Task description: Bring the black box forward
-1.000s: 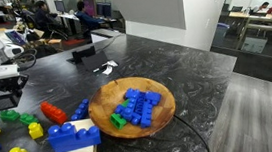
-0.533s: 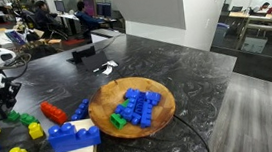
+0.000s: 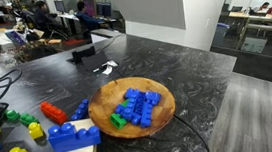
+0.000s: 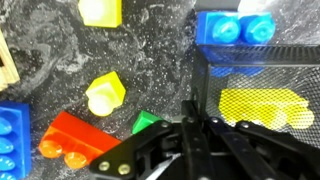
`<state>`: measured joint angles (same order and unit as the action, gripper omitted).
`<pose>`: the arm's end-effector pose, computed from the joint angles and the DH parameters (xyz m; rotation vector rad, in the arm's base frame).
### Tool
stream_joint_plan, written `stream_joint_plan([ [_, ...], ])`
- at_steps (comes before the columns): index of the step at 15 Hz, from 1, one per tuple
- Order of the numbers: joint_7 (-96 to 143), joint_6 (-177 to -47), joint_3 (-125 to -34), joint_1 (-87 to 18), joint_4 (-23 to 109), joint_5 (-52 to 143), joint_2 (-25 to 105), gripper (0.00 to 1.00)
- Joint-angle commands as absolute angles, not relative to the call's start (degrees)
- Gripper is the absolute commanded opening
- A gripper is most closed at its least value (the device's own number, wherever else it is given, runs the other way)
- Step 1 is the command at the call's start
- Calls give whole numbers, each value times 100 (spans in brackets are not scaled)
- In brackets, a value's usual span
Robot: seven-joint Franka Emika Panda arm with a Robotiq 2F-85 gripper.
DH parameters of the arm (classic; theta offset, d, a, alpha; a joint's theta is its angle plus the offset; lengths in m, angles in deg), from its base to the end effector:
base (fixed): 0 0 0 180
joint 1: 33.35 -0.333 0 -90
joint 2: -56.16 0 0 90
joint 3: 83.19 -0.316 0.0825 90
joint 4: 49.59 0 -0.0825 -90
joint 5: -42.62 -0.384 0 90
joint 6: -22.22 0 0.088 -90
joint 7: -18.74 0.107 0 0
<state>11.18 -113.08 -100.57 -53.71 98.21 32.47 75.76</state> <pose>0.3367 0.2610 0.3839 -2.9119 -0.9984 -0.1591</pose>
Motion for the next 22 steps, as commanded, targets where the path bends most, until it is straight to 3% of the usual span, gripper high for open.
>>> stream_joint_plan([
  [1, 1597, -11334, -10008, -5508, 10373, 3077, 8336, 1],
  [8, 2342, -11054, -9950, -5819, 11151, 2839, 9402, 1],
  [16, 3268, -10249, -10079, -5879, 10966, 2509, 9937, 1],
  [22, 2597, -9265, -9719, -6029, 11004, 2177, 9789, 1],
])
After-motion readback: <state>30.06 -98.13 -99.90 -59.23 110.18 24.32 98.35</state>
